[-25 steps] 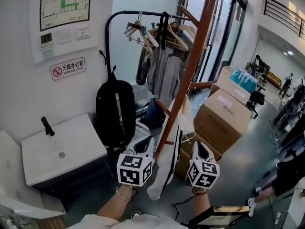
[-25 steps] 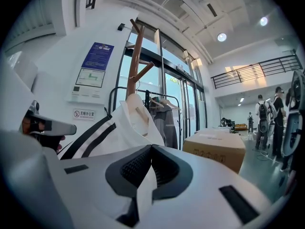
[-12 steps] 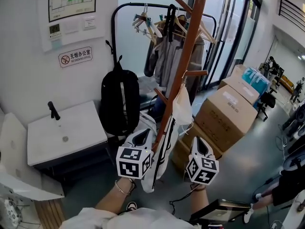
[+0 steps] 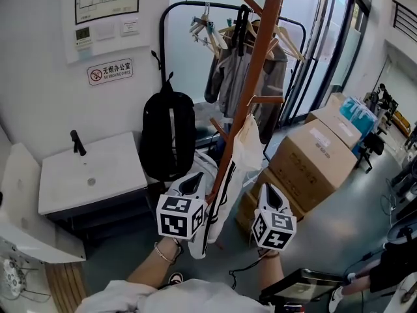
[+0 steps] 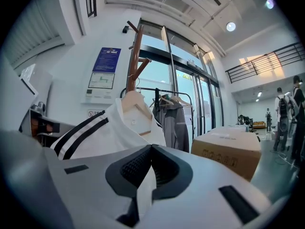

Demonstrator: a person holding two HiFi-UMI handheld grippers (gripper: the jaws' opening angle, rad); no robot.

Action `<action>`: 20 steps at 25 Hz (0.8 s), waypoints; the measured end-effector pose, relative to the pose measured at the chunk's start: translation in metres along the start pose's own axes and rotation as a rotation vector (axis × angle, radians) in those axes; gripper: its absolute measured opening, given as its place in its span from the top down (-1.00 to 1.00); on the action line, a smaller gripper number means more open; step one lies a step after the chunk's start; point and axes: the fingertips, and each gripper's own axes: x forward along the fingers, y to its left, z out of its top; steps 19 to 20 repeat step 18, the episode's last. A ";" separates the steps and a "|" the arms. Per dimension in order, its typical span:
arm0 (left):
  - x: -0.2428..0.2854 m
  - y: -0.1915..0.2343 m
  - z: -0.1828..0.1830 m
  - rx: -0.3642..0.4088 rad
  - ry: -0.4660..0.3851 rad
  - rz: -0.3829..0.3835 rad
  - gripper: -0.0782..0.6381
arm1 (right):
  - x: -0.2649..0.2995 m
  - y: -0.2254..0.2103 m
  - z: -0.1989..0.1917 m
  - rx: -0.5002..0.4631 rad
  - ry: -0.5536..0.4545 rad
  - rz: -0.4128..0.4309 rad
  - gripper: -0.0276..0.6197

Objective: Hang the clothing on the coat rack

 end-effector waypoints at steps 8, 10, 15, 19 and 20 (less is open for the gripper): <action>0.010 0.002 0.001 0.002 0.004 -0.007 0.76 | 0.009 -0.002 -0.001 0.001 0.004 -0.004 0.85; 0.012 0.004 0.001 0.004 0.005 -0.011 0.76 | 0.012 -0.001 -0.001 0.001 0.003 -0.006 0.85; 0.016 0.008 0.000 0.007 0.012 -0.018 0.76 | 0.016 0.001 -0.002 -0.002 0.011 -0.014 0.85; 0.018 0.010 0.000 0.008 0.014 -0.023 0.76 | 0.019 0.002 -0.003 -0.002 0.015 -0.018 0.85; 0.018 0.010 0.000 0.008 0.014 -0.023 0.76 | 0.019 0.002 -0.003 -0.002 0.015 -0.018 0.85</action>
